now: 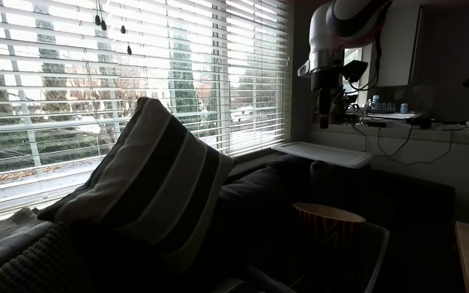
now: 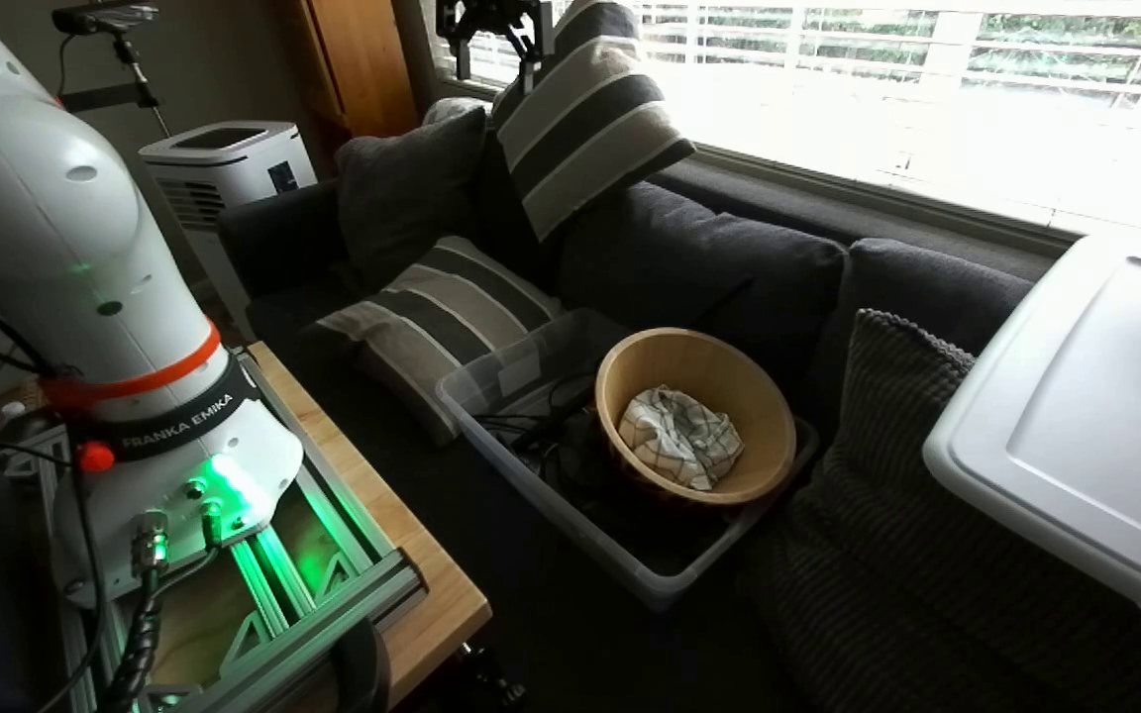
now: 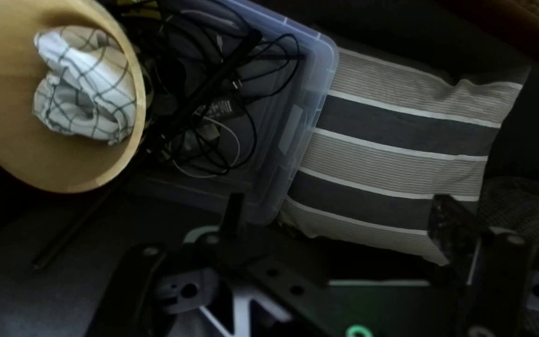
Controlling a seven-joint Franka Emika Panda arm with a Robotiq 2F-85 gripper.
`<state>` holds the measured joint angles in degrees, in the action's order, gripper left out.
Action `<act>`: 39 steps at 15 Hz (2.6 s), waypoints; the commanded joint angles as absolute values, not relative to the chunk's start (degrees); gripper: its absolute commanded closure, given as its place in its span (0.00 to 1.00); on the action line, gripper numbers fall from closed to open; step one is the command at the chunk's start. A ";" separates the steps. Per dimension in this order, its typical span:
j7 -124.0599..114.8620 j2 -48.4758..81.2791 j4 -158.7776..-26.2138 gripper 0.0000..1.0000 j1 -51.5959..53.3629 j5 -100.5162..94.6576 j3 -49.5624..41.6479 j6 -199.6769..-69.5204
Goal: Move the pillow at the top to the right
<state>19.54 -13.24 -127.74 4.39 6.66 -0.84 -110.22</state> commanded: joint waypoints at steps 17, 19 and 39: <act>55.93 27.05 -83.64 0.00 -0.85 1.41 3.24 -109.67; 55.99 27.10 -83.41 0.00 -0.88 1.42 3.28 -109.62; 68.72 46.50 -60.71 0.00 -2.34 2.80 7.27 -113.34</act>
